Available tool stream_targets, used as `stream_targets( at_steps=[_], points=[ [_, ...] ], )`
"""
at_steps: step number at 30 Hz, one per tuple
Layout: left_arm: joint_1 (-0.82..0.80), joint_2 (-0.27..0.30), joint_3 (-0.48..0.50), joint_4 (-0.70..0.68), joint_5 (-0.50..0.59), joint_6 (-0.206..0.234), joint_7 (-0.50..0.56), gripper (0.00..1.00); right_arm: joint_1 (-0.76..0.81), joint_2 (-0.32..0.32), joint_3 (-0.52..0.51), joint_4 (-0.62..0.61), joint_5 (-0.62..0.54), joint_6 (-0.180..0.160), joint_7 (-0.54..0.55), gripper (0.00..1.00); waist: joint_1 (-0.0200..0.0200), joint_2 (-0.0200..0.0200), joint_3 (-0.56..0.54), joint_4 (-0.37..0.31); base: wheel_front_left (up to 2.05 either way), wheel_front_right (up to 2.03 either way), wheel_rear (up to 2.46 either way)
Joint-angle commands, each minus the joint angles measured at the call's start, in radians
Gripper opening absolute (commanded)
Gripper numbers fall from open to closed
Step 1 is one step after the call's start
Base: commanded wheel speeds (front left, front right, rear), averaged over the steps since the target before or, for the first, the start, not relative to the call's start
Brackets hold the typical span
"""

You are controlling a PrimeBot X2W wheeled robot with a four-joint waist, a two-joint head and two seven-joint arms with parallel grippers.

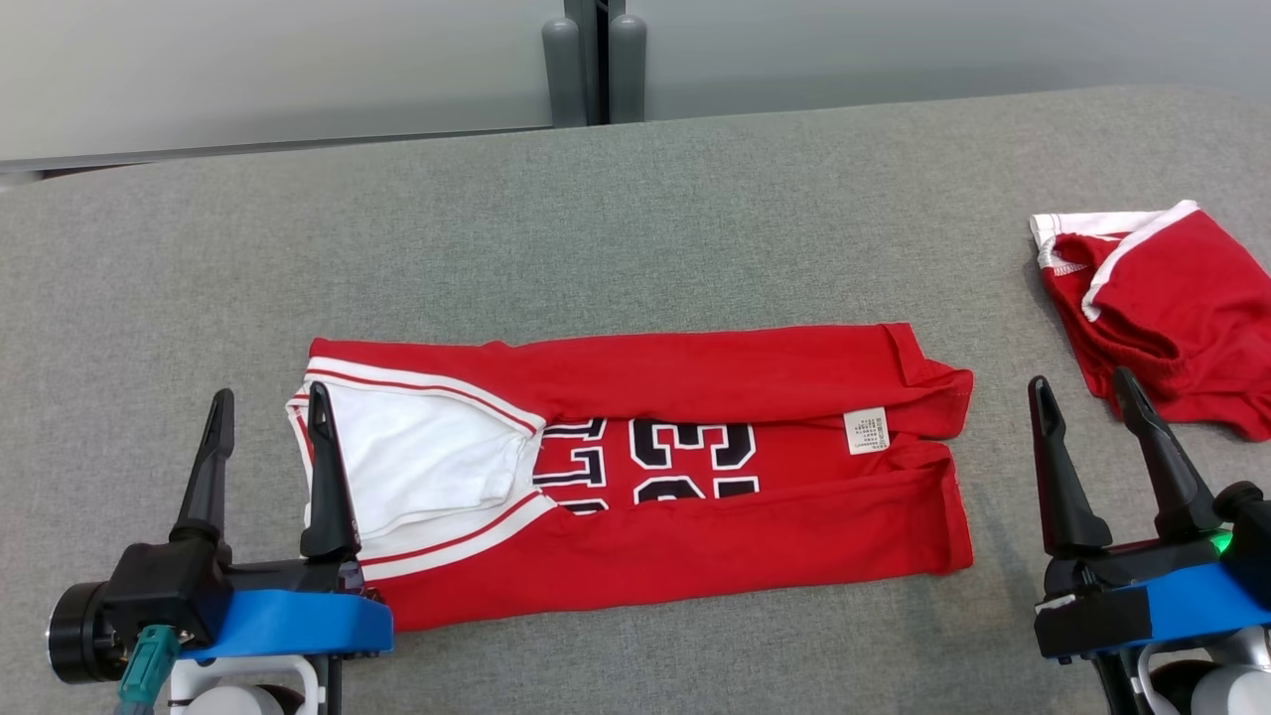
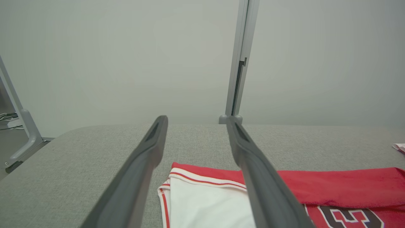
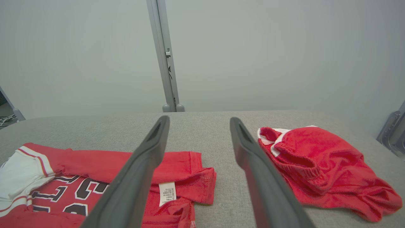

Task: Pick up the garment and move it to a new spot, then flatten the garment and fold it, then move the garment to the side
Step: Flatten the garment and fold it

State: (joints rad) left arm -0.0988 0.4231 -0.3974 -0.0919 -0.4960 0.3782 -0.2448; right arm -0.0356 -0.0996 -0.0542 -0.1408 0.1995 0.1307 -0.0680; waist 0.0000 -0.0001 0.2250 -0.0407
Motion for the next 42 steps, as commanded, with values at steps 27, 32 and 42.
stream_targets(
  at_steps=[27, 32, 42],
  points=[
    [-0.127, -0.04, -0.01, 0.036, 0.013, -0.039, -0.012, 1.0, -0.26, -0.027, 0.03, 0.462, 0.066, 0.0, -0.004, 1.0, 0.0, 0.0001, 0.173, 0.068, 0.0, 0.0, 0.0],
    [-0.137, -0.048, -0.011, 0.052, 0.014, -0.051, -0.015, 1.0, -0.269, -0.011, 0.097, 0.559, 0.095, 0.0, 0.023, 1.0, 0.0, 0.0001, 0.177, 0.072, 0.0, 0.0, 0.0],
    [-0.134, -0.054, -0.003, 0.062, 0.021, -0.062, -0.018, 1.0, -0.243, 0.01, 0.168, 0.595, 0.12, 0.002, 0.05, 0.0, 0.0, 0.0001, 0.169, 0.056, 0.0, 0.0, 0.0]
  ],
)
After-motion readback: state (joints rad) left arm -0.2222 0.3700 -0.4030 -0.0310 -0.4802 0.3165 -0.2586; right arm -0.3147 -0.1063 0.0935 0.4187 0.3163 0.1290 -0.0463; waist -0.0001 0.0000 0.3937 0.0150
